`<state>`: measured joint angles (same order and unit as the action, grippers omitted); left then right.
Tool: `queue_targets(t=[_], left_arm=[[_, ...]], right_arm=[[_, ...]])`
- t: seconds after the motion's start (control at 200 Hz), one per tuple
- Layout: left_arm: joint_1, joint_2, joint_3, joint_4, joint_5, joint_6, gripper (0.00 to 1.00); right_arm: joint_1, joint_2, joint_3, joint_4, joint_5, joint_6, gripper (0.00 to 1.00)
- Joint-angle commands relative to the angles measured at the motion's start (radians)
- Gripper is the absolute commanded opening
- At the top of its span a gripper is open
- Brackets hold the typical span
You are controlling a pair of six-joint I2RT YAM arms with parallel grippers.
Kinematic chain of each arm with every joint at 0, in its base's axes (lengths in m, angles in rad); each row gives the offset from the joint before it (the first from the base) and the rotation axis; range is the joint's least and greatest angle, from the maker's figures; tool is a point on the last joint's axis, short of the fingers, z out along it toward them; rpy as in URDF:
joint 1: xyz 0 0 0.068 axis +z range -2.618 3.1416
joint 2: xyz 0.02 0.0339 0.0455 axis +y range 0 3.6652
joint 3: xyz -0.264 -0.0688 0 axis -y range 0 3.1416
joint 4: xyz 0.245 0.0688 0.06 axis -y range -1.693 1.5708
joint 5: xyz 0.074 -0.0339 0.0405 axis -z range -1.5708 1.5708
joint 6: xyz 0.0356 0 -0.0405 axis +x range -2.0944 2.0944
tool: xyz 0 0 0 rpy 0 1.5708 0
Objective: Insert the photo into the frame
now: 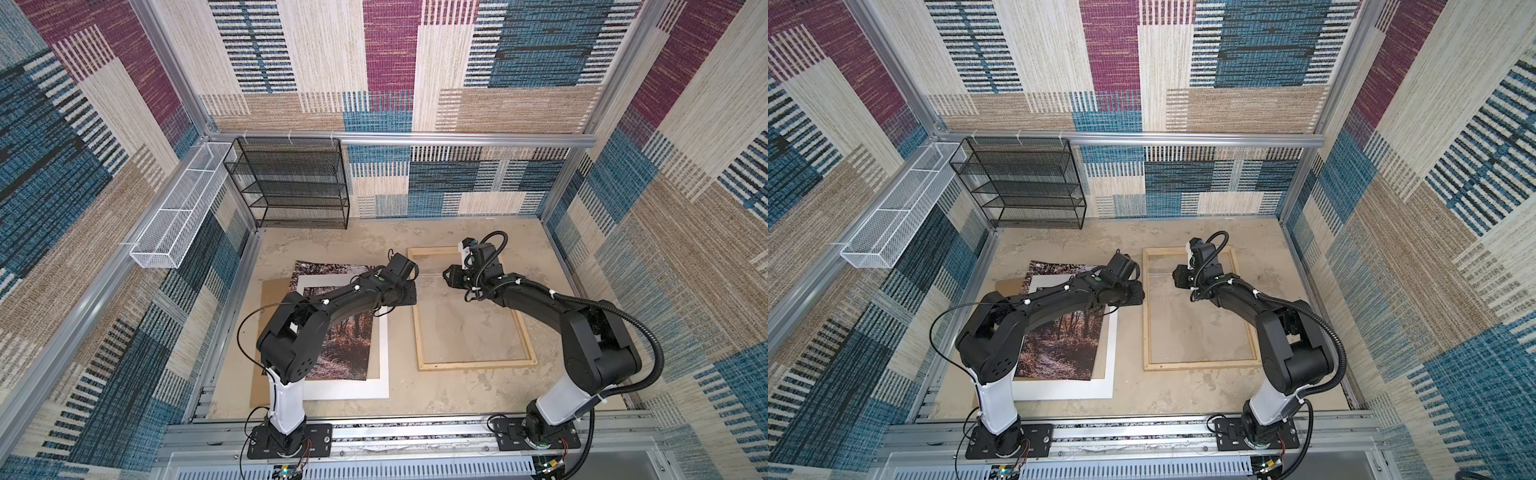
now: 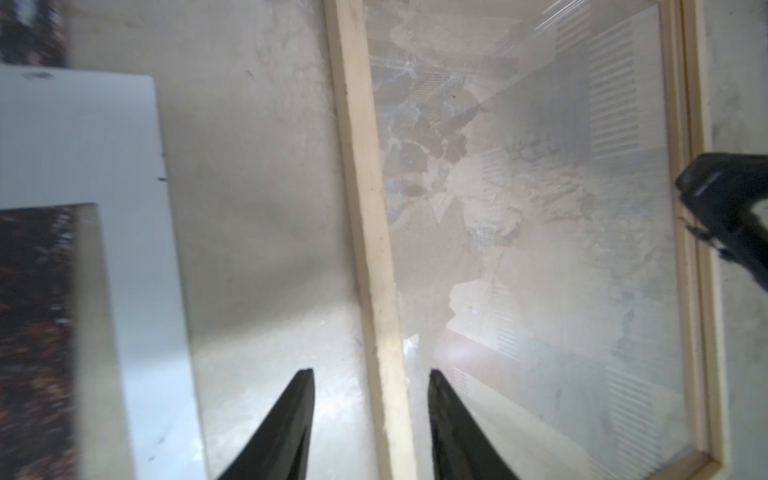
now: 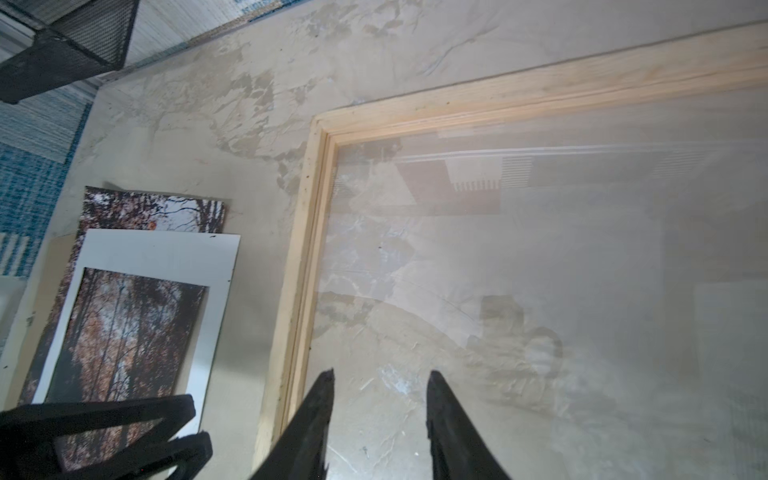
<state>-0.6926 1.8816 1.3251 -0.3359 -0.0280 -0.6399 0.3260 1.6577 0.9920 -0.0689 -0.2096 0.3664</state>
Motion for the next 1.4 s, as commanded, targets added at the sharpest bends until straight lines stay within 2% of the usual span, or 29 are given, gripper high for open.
queue_targets(t=[0.0, 0.235, 0.386, 0.601, 1.042, 1.212, 1.392], left_arm=[[0.014, -0.038, -0.029, -0.072, -0.088, 0.039, 0.49], [0.086, -0.065, -0.098, -0.088, -0.099, 0.05, 0.49], [0.144, -0.062, -0.086, -0.099, -0.088, 0.1, 0.49], [0.205, 0.007, 0.011, -0.129, -0.065, 0.162, 0.49], [0.259, 0.162, 0.189, -0.17, -0.087, 0.208, 0.52], [0.26, 0.121, 0.128, -0.137, -0.021, 0.184, 0.5], [0.257, 0.04, -0.031, -0.021, 0.111, 0.113, 0.49]], right_arm=[[0.022, 0.025, 0.014, 0.073, -0.096, 0.027, 0.4], [0.118, 0.095, 0.043, 0.125, -0.13, 0.08, 0.47], [0.171, 0.172, 0.098, 0.129, -0.146, 0.101, 0.5], [0.198, 0.25, 0.143, 0.142, -0.174, 0.13, 0.54], [0.235, 0.336, 0.217, 0.144, -0.243, 0.147, 0.54], [0.239, 0.358, 0.229, 0.135, -0.249, 0.15, 0.54], [0.24, 0.37, 0.222, 0.14, -0.289, 0.16, 0.54]])
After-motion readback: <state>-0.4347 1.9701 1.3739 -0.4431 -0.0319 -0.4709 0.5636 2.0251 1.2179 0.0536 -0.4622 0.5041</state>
